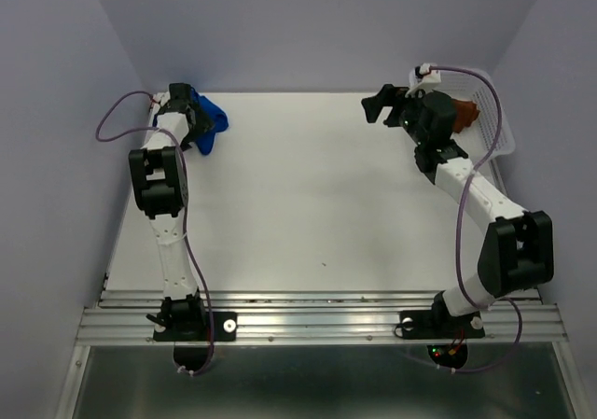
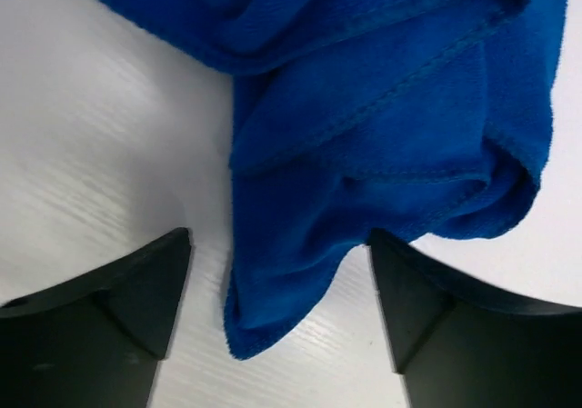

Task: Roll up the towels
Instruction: Grab a towel with the left arm, then move the towel to the center of the board

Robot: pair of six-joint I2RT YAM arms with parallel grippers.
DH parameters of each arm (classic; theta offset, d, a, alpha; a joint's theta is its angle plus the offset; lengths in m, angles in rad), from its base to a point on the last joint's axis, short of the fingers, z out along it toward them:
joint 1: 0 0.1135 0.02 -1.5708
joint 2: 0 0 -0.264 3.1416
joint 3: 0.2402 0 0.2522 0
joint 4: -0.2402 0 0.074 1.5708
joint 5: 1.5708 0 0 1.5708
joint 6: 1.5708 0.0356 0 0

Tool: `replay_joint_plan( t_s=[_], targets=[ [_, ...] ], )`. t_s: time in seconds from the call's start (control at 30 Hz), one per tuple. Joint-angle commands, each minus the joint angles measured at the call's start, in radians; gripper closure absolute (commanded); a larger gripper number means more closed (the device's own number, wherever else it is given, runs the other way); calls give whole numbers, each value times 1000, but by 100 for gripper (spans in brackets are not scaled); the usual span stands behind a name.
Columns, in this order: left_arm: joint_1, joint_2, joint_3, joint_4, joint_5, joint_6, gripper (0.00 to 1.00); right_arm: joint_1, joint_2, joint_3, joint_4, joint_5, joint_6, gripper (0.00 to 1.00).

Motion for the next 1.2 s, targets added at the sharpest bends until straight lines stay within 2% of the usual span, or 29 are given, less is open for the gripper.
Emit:
replay_joint_plan(
  t_s=[0.0, 0.03, 0.07, 0.1, 0.13, 0.17, 0.27, 0.37, 0.43, 0.5, 0.53, 0.57, 0.63, 0.67, 0.73, 0.83, 0.93, 1.03, 1.07, 1.1, 1.17],
  targets=[
    [-9, 42, 83, -26, 61, 76, 20, -1, -129, -70, 6, 109, 49, 0],
    [-21, 44, 78, -26, 63, 80, 28, -1, -178, -90, 8, 140, 72, 0],
    [-29, 47, 74, -23, 58, 84, 39, -1, -204, -134, 11, 184, 100, 0],
    [-44, 47, 66, -26, 69, 99, 70, -1, -259, -156, 12, 224, 138, 0],
    [-52, 41, 60, -31, 84, 104, 92, -1, -285, -173, 12, 245, 158, 0],
    [-57, 31, 51, -32, 96, 112, 100, -1, -313, -193, 12, 265, 172, 0],
    [-74, -54, -14, -2, 148, 116, 100, -1, -431, -312, 5, 359, 242, 0],
    [-81, -226, -129, 40, 178, 97, 100, -1, -514, -371, -20, 307, 252, 0],
    [-144, -330, -223, 95, 191, 72, 100, -1, -566, -366, -95, 223, 238, 0],
    [-205, -479, -273, 142, 237, 54, 100, -1, -577, -327, -300, 168, 235, 0],
    [-231, -518, -276, 149, 247, 44, 100, -1, -577, -316, -301, 163, 239, 0],
    [-259, -585, -272, 150, 271, 37, 100, -1, -577, -309, -389, 158, 241, 0],
    [-331, -634, -241, 130, 320, 20, 100, -1, -588, -303, -443, 151, 239, 0],
    [-351, -675, -213, 132, 395, 8, 100, -1, -597, -309, -475, 151, 241, 0],
    [-403, -717, -192, 144, 467, -8, 100, -1, -629, -325, -491, 147, 235, 0],
    [-451, -798, -192, 158, 497, -26, 100, -1, -663, -358, -492, 146, 232, 0],
    [-468, -886, -251, 190, 530, -54, 100, -1, -691, -375, -509, 146, 216, 0],
    [-465, -978, -374, 204, 463, -66, 100, -1, -695, -395, -525, 146, 210, 0],
    [-466, -1013, -443, 193, 419, -75, 93, -1, -692, -401, -525, 114, 210, 0],
    [-476, -1029, -493, 202, 420, -72, 60, -1, -681, -406, -525, 105, 209, 0],
    [-505, -1062, -642, 225, 461, -52, 36, -1, -665, -411, -528, 82, 209, 0]
  ],
)
